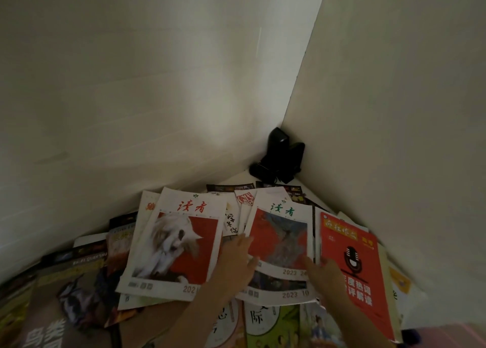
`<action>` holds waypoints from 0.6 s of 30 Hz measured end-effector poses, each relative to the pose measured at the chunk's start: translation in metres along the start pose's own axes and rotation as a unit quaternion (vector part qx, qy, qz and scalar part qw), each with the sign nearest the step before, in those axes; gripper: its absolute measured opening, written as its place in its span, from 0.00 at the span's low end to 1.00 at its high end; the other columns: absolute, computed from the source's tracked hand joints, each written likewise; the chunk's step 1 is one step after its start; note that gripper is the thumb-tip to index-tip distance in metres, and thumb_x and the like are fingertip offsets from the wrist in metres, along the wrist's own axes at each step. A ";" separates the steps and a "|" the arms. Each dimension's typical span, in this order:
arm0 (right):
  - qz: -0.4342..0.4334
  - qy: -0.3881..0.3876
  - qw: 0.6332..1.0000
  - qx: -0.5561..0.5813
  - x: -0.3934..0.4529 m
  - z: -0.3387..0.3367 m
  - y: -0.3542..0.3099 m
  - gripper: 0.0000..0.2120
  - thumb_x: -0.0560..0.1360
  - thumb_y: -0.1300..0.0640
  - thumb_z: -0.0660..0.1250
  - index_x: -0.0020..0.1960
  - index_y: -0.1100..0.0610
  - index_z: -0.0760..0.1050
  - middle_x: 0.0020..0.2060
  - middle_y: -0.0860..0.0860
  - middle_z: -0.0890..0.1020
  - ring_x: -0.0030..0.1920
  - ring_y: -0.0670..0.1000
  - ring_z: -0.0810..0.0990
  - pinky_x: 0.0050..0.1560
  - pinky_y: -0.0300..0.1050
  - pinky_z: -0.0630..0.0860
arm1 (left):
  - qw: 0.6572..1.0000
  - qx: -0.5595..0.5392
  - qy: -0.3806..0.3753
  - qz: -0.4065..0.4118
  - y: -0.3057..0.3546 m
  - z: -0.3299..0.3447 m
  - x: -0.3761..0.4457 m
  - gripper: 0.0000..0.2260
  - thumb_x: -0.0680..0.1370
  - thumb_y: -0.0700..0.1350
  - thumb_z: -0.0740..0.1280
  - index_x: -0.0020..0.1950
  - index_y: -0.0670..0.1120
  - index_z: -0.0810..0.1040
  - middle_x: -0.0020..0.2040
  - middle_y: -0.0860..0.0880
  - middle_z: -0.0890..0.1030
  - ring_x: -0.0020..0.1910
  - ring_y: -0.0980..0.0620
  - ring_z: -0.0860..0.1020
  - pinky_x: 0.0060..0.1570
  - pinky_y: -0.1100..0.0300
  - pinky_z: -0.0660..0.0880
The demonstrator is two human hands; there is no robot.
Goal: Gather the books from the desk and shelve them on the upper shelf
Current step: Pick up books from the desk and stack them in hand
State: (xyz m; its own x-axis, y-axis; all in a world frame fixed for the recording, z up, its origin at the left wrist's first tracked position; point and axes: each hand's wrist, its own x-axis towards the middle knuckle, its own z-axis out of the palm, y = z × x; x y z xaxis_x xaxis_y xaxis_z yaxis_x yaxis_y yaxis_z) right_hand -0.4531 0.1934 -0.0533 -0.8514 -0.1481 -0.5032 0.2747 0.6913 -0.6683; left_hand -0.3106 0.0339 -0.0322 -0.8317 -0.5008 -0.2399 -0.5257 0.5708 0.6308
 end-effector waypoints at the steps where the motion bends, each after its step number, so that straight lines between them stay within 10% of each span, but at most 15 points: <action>1: 0.040 -0.032 0.997 0.051 0.003 0.000 -0.002 0.16 0.75 0.52 0.70 0.51 0.66 0.75 0.40 0.60 0.83 0.39 0.60 0.84 0.42 0.57 0.82 | 0.997 0.070 -0.004 0.010 0.000 0.006 0.002 0.23 0.82 0.53 0.57 0.76 0.49 0.59 0.78 0.51 0.57 0.76 0.48 0.54 0.75 0.53 0.51; 6: 0.042 -0.139 0.985 0.097 0.006 0.004 -0.008 0.08 0.78 0.60 0.65 0.52 0.66 0.76 0.41 0.62 0.84 0.41 0.62 0.84 0.43 0.60 0.82 | 0.977 0.207 0.034 0.047 -0.008 0.023 0.000 0.23 0.82 0.54 0.54 0.74 0.46 0.64 0.76 0.51 0.62 0.74 0.47 0.56 0.75 0.54 0.52; 11: -0.081 -0.104 0.990 0.053 -0.025 -0.020 -0.026 0.07 0.77 0.64 0.66 0.55 0.61 0.77 0.41 0.61 0.84 0.40 0.60 0.85 0.43 0.60 0.82 | 0.996 -0.048 0.078 0.000 -0.009 0.002 0.005 0.24 0.80 0.52 0.62 0.74 0.48 0.62 0.72 0.49 0.63 0.70 0.51 0.64 0.69 0.60 0.64; 18: -0.143 -0.295 0.929 0.175 -0.095 -0.002 -0.109 0.18 0.72 0.74 0.65 0.58 0.58 0.75 0.49 0.61 0.84 0.48 0.63 0.84 0.45 0.60 0.82 | 0.934 -0.311 0.127 -0.124 -0.038 -0.097 -0.016 0.25 0.78 0.56 0.64 0.71 0.50 0.62 0.61 0.50 0.76 0.52 0.54 0.78 0.49 0.56 0.79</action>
State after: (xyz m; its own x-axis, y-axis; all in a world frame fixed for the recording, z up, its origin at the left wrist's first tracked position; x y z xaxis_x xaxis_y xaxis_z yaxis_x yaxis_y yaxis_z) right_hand -0.4038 0.1335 0.0688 -0.5477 -0.7226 -0.4218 0.2911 0.3081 -0.9057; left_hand -0.2602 -0.0426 0.0189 -0.5875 -0.7504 -0.3029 -0.4250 -0.0325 0.9046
